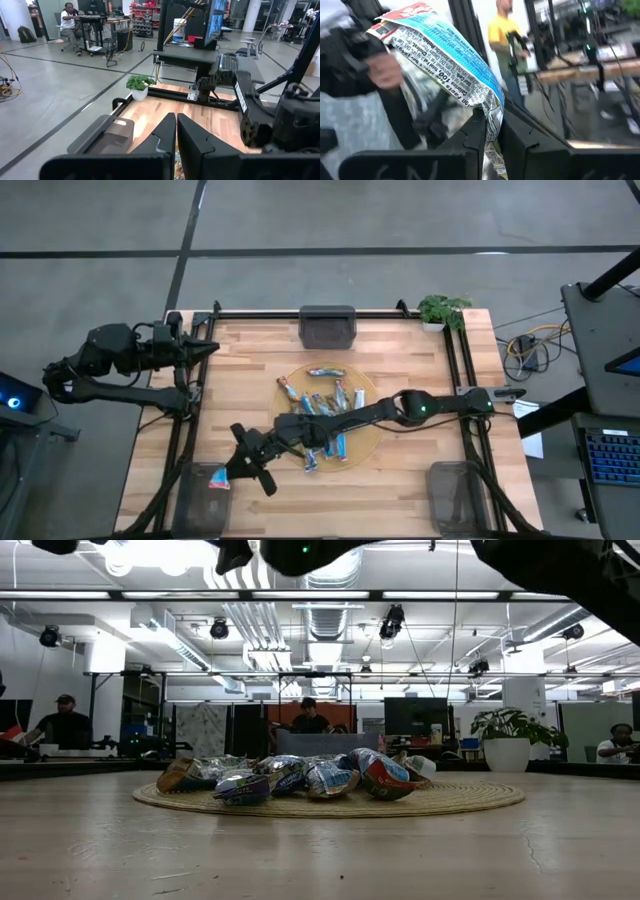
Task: Pick and place Granola Bars by type
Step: Put the red granola bar into the left black bin
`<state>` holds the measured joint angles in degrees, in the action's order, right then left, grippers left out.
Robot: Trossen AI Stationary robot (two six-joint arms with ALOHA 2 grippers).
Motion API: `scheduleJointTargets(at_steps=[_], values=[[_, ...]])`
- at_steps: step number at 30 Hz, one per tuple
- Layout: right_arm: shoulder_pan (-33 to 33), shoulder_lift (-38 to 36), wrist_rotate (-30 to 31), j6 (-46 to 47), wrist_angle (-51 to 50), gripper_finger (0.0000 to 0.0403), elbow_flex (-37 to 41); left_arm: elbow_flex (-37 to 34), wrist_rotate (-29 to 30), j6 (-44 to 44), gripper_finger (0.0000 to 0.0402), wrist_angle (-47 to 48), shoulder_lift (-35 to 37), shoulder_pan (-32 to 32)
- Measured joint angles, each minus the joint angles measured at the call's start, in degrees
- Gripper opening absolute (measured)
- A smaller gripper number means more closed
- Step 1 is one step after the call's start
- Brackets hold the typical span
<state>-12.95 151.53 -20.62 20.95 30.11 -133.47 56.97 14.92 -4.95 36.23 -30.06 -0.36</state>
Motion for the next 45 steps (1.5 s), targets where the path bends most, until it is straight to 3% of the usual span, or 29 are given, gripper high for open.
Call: scheduleJointTargets(at_steps=[6,15,25,32,38,45], values=[[-0.9,2.5,0.3,2.0,-0.3,0.0038,0.0,0.0,0.0,0.0,0.0000,-0.9,0.0,0.0],[-0.8,2.4,4.0,0.9,-10.5,0.0038,0.0,0.0,0.0,0.0,0.0000,-1.2,0.0,0.0],[0.4,2.4,4.3,-0.3,-10.2,0.0038,-1.3,0.0,0.0,-0.6,0.0000,-1.2,-0.1,0.0],[1.2,-3.3,4.2,0.2,-13.3,0.0038,-1.4,1.1,-4.1,-1.4,0.0000,-1.8,-1.2,0.1],[2.1,-10.9,4.1,-5.3,-30.4,0.0038,-1.5,6.1,-8.0,-0.5,0.0000,-0.7,-3.5,0.0],[5.1,-17.9,4.2,-4.2,-46.6,0.0038,-1.5,14.4,-12.9,-2.0,0.0000,4.5,-8.7,0.0]])
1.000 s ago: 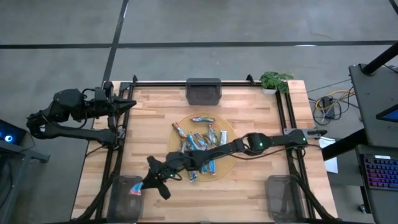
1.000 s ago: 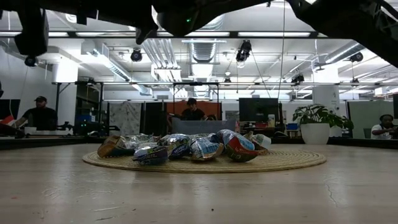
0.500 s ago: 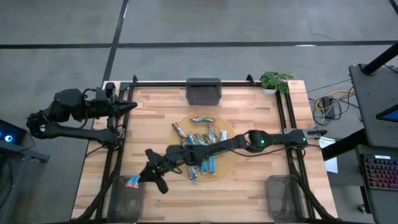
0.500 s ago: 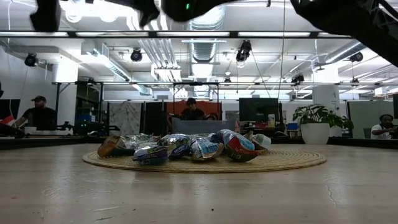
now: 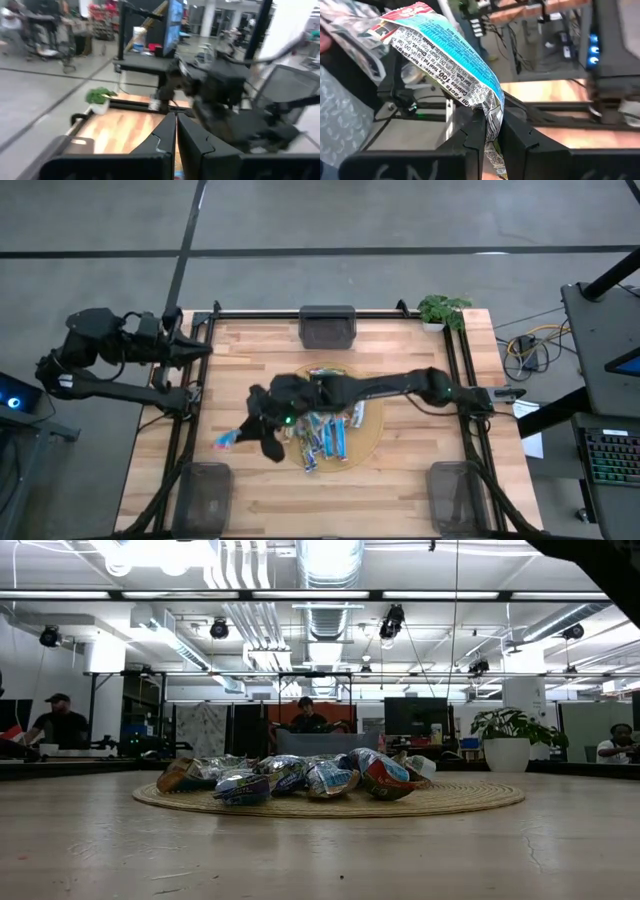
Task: Pick and place Granola Bars by type
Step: Put the red granola bar into the left black bin
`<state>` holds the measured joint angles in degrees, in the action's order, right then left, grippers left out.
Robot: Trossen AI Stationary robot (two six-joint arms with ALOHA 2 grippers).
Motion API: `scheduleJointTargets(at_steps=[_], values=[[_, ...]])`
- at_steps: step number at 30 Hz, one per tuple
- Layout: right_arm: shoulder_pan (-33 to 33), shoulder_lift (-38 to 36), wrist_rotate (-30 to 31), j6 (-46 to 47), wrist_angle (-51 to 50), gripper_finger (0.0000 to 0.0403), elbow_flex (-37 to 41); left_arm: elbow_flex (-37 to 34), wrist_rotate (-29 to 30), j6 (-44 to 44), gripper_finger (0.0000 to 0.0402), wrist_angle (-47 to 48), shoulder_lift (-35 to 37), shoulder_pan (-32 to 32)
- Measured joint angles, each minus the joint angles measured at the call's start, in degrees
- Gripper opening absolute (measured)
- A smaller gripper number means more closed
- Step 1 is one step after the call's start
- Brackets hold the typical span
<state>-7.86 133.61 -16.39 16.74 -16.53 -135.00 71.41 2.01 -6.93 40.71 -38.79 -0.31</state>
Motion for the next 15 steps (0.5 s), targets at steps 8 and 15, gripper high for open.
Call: scheduleJointTargets(at_steps=[8,15], values=[[4.7,-5.3,0.1,-1.7,-6.3,0.0038,0.0,8.1,0.0,-0.6,0.0046,5.4,-7.0,0.0],[8.2,-7.5,0.0,-3.2,-13.2,0.0038,0.0,14.3,1.5,1.0,0.0150,9.3,-11.6,0.0]])
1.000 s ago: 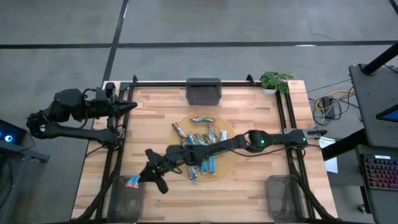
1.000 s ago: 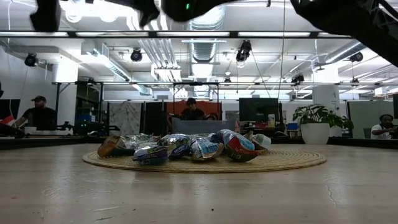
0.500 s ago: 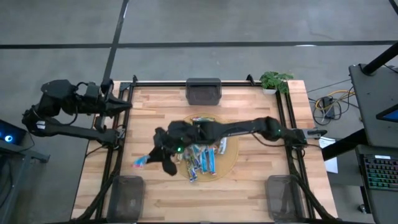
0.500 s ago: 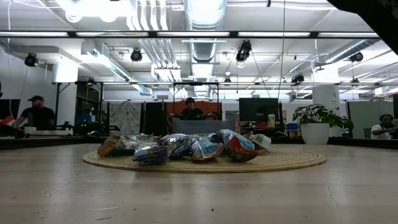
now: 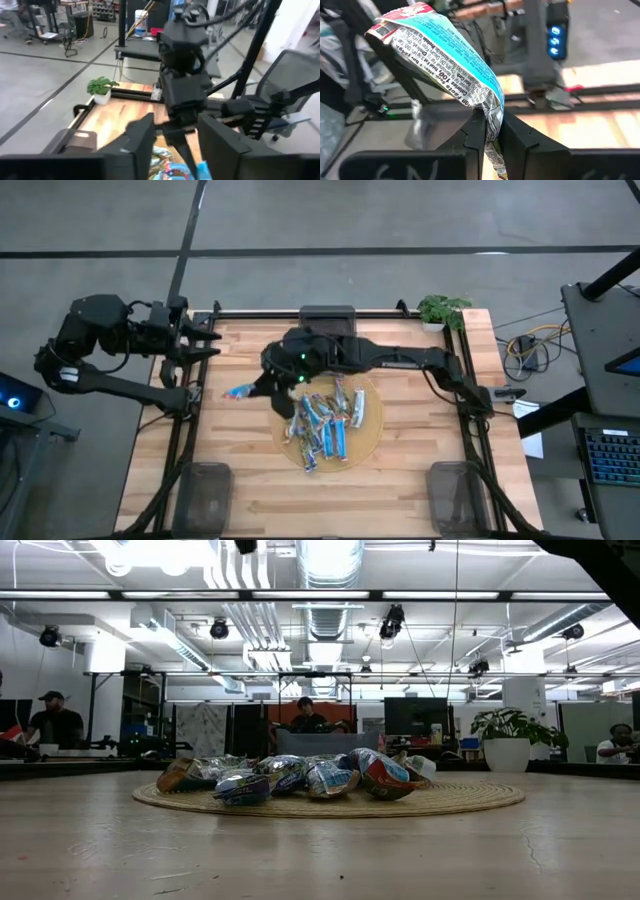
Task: Pick and place Granola Bars by type
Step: Put the red granola bar into the left black bin
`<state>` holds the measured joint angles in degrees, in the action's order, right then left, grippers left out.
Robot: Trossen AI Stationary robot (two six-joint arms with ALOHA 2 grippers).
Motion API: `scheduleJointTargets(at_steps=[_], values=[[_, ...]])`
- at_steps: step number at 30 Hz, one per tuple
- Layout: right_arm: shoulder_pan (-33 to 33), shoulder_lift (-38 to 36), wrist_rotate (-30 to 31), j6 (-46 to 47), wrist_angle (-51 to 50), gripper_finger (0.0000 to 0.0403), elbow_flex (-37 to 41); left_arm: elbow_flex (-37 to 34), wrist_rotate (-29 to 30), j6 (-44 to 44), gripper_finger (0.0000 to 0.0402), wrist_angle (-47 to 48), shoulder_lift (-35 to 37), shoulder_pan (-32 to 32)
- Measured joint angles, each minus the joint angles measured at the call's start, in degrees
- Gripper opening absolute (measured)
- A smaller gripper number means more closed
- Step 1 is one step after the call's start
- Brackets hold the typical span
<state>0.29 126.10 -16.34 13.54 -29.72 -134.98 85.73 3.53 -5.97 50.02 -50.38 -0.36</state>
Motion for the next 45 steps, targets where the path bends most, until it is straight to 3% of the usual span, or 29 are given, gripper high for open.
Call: scheduleJointTargets(at_steps=[7,21,29,35,45], values=[[2.9,-1.5,-0.2,-0.3,0.1,0.0038,0.0,2.3,0.4,2.8,0.0202,2.7,-3.1,0.1],[7.2,-2.6,-3.7,-0.7,-0.8,0.0038,0.0,2.4,-1.3,7.8,0.0204,6.0,-2.9,0.1],[7.8,-2.9,-5.4,-2.2,-4.7,0.0038,0.0,9.0,1.4,8.2,0.0204,14.0,-2.2,0.1],[7.8,-3.0,-5.6,-2.2,-4.0,0.0038,0.0,10.5,1.2,7.8,0.0204,14.2,-2.4,0.1],[7.9,-3.0,-11.1,1.4,1.4,0.0038,0.0,10.5,-0.8,10.7,0.0204,15.5,-5.5,0.1]])
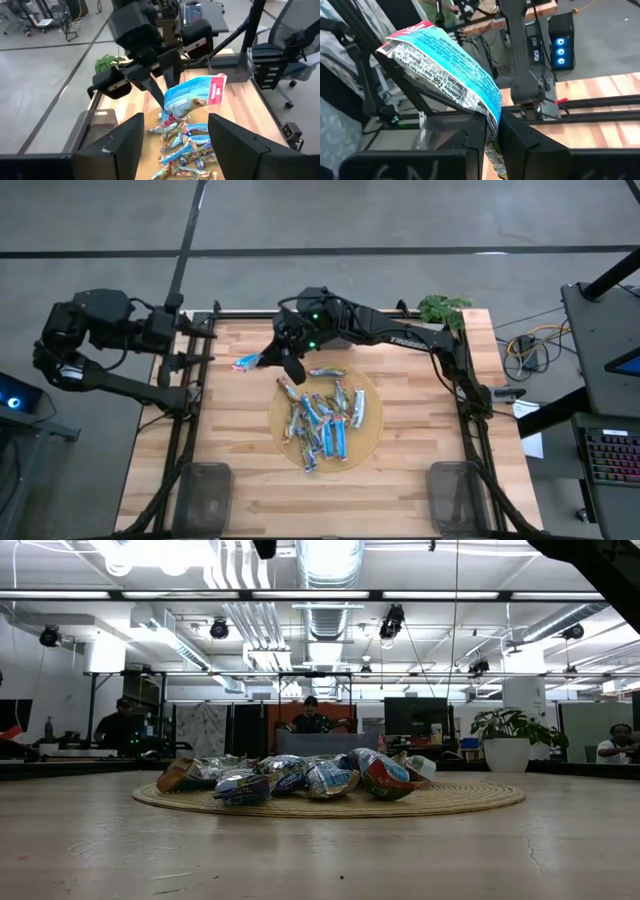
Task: Pick and place Granola Bars by type
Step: Put the red granola bar into the left black bin
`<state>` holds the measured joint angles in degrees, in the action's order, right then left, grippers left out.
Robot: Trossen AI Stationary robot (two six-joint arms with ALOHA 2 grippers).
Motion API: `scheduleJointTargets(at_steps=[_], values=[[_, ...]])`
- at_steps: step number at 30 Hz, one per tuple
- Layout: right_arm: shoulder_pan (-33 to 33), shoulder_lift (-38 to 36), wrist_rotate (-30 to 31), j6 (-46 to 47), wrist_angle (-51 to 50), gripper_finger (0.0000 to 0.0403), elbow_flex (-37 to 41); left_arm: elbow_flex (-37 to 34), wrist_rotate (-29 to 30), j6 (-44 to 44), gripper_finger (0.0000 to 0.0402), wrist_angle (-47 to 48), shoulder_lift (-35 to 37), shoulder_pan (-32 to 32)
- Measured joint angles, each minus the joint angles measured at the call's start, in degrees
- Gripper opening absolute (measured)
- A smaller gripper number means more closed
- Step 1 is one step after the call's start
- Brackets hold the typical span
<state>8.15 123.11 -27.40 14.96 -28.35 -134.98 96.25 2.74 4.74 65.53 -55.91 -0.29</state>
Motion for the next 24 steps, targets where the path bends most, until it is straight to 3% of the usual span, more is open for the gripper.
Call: scheduleJointTargets(at_steps=[13,17,24], values=[[0.5,0.0,-4.4,1.6,3.7,0.0038,0.0,-0.1,-3.3,3.6,0.0204,-3.9,-2.8,0.0],[0.8,-0.2,-7.9,2.5,3.7,0.0038,0.0,-0.1,-3.5,4.6,0.0204,-3.6,-1.8,0.0],[1.4,-0.4,-8.6,2.7,4.1,0.0038,0.0,1.1,-3.3,4.6,0.0204,-4.1,-0.6,0.0]])
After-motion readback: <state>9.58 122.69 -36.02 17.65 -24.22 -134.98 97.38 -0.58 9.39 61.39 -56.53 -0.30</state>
